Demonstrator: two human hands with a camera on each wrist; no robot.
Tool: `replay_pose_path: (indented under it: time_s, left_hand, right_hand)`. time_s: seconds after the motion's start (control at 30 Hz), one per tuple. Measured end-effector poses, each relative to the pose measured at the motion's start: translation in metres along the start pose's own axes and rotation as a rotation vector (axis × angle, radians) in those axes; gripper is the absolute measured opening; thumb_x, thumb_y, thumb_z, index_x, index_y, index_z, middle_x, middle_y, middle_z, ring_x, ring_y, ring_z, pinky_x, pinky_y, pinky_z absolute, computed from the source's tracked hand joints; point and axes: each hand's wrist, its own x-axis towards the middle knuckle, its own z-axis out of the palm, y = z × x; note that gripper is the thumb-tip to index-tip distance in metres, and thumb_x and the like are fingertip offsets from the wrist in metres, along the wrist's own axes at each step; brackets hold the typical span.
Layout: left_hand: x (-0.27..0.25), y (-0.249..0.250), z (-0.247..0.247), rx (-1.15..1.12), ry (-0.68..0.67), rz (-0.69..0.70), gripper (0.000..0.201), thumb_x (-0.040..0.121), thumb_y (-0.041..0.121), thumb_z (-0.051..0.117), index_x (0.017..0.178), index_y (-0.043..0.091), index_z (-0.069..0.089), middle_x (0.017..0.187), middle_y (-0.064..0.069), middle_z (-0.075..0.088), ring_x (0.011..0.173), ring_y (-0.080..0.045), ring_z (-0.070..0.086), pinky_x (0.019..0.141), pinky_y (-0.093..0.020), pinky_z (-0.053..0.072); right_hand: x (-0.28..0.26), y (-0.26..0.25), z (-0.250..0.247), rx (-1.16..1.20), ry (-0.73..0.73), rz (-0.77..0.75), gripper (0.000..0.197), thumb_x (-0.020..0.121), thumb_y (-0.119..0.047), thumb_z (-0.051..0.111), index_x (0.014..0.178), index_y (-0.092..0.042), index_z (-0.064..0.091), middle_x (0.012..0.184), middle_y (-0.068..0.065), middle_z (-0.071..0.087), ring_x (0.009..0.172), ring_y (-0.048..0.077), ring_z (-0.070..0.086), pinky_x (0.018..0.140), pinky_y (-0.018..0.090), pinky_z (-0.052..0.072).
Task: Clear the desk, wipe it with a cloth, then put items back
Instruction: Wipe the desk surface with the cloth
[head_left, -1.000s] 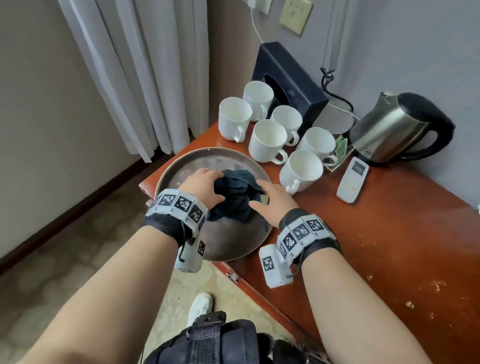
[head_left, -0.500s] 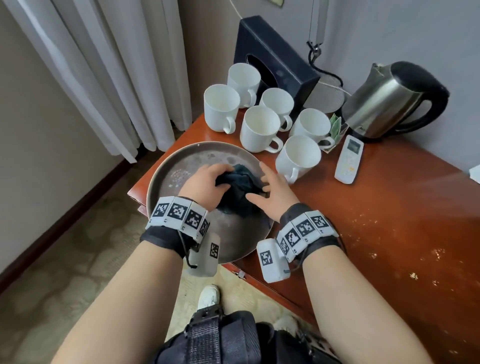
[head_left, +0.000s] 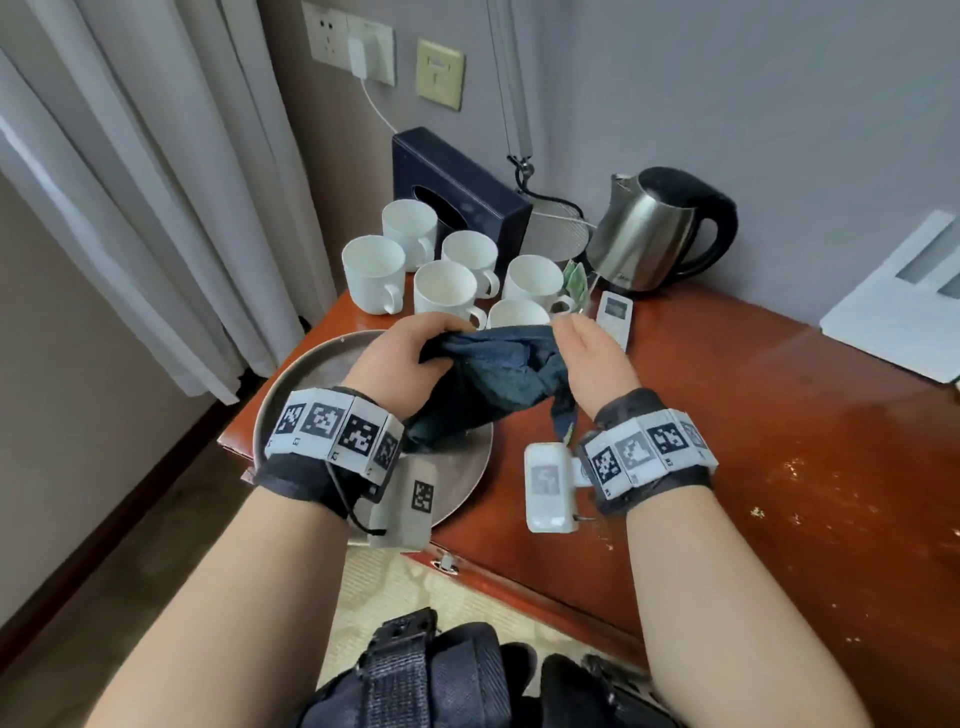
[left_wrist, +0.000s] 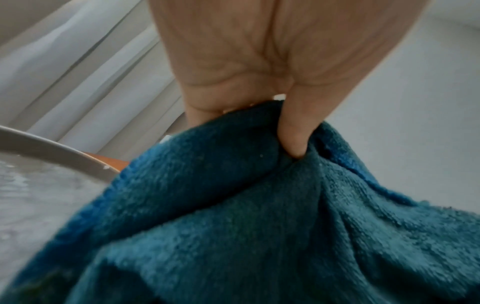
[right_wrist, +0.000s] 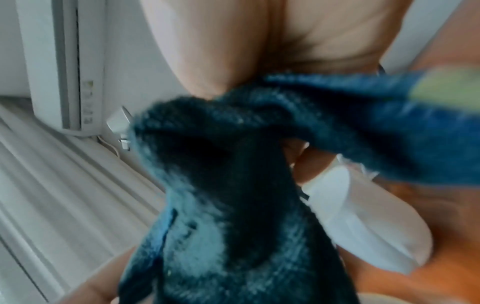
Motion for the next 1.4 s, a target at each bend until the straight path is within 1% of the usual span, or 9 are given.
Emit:
replay_pose_path:
  time_s: [0.2, 0.33, 0.43, 0.6, 0.8, 0.97, 1.13, 1.23, 1.4]
  left_hand:
    - [-0.001, 0.052, 0.021, -0.060, 0.017, 0.086, 0.037, 0.087, -0.004, 0.052, 0.116, 0.018, 0.061, 0.101, 0.013, 0.055, 0.095, -0.005, 0.050, 0.077, 0.003, 0.034]
    - [0.002, 0.094, 0.038, -0.018, -0.049, 0.217, 0.034, 0.085, -0.005, 0.057, 0.111, 0.015, 0.063, 0.101, 0.007, 0.058, 0.090, -0.008, 0.055, 0.076, 0.002, 0.039]
    - [0.000, 0.121, 0.050, 0.023, -0.051, 0.312, 0.034, 0.082, -0.007, 0.059, 0.109, 0.014, 0.064, 0.097, 0.010, 0.058, 0.085, 0.007, 0.054, 0.076, 0.006, 0.037]
    - [-0.007, 0.134, 0.054, 0.191, -0.038, 0.400, 0.034, 0.081, -0.006, 0.061, 0.111, 0.007, 0.063, 0.099, 0.006, 0.057, 0.091, -0.008, 0.051, 0.078, -0.006, 0.040]
    - [-0.011, 0.121, 0.067, 0.200, -0.157, 0.046, 0.039, 0.087, 0.025, 0.064, 0.124, 0.018, 0.051, 0.099, 0.002, 0.052, 0.089, -0.017, 0.057, 0.089, -0.031, 0.048]
    - [-0.012, 0.113, 0.072, -0.377, -0.274, -0.217, 0.039, 0.097, 0.035, 0.043, 0.131, 0.016, 0.047, 0.116, -0.006, 0.058, 0.096, -0.024, 0.063, 0.076, -0.032, 0.057]
    - [-0.005, 0.107, 0.072, -0.398, -0.335, -0.139, 0.028, 0.094, 0.008, 0.053, 0.120, 0.012, 0.046, 0.093, -0.001, 0.060, 0.083, -0.020, 0.062, 0.066, -0.021, 0.057]
    - [0.003, 0.095, 0.068, -0.372, -0.322, -0.079, 0.035, 0.091, 0.003, 0.057, 0.124, 0.004, 0.047, 0.095, -0.002, 0.059, 0.086, -0.019, 0.061, 0.070, -0.023, 0.057]
    - [0.004, 0.075, 0.066, -0.452, -0.452, 0.011, 0.033, 0.092, -0.005, 0.052, 0.123, 0.004, 0.049, 0.089, 0.005, 0.059, 0.078, -0.006, 0.059, 0.068, -0.015, 0.056]
  right_hand:
    - [-0.022, 0.007, -0.051, -0.048, -0.088, -0.045, 0.046, 0.099, -0.037, 0.038, 0.100, 0.004, 0.058, 0.099, 0.019, 0.062, 0.089, 0.025, 0.056, 0.069, 0.021, 0.034]
    - [-0.033, 0.020, -0.078, 0.075, -0.247, 0.011, 0.022, 0.091, -0.027, 0.057, 0.108, -0.015, 0.048, 0.097, -0.008, 0.057, 0.089, 0.004, 0.056, 0.074, 0.001, 0.039]
    - [-0.039, 0.024, -0.089, 0.057, -0.378, -0.024, 0.057, 0.085, -0.015, 0.066, 0.134, -0.017, 0.036, 0.118, -0.002, 0.055, 0.112, 0.010, 0.053, 0.094, 0.019, 0.039]
    - [-0.042, 0.030, -0.112, -0.219, -0.183, -0.127, 0.034, 0.092, -0.028, 0.056, 0.122, -0.012, 0.057, 0.118, 0.007, 0.063, 0.112, 0.025, 0.057, 0.090, 0.029, 0.042]
    - [-0.054, 0.029, -0.130, 0.017, -0.025, -0.070, 0.033, 0.098, -0.018, 0.043, 0.129, -0.013, 0.049, 0.126, 0.009, 0.058, 0.117, 0.023, 0.053, 0.085, 0.019, 0.034]
    - [-0.057, 0.026, -0.118, 0.437, 0.040, 0.071, 0.014, 0.094, -0.023, 0.048, 0.102, -0.033, 0.054, 0.096, -0.006, 0.064, 0.106, 0.020, 0.059, 0.102, 0.037, 0.043]
    - [-0.059, 0.014, -0.093, 0.574, -0.019, 0.061, 0.039, 0.095, 0.001, 0.037, 0.117, -0.027, 0.053, 0.119, 0.002, 0.056, 0.124, 0.021, 0.048, 0.111, 0.036, 0.034]
    - [-0.057, 0.008, -0.076, 0.681, 0.003, 0.192, 0.037, 0.099, -0.011, 0.033, 0.134, -0.014, 0.045, 0.129, 0.006, 0.053, 0.107, 0.018, 0.055, 0.095, 0.033, 0.044]
    - [-0.068, 0.019, -0.051, 0.604, -0.012, 0.246, 0.034, 0.097, -0.032, 0.045, 0.128, -0.040, 0.036, 0.128, 0.000, 0.053, 0.116, 0.021, 0.054, 0.101, 0.047, 0.044]
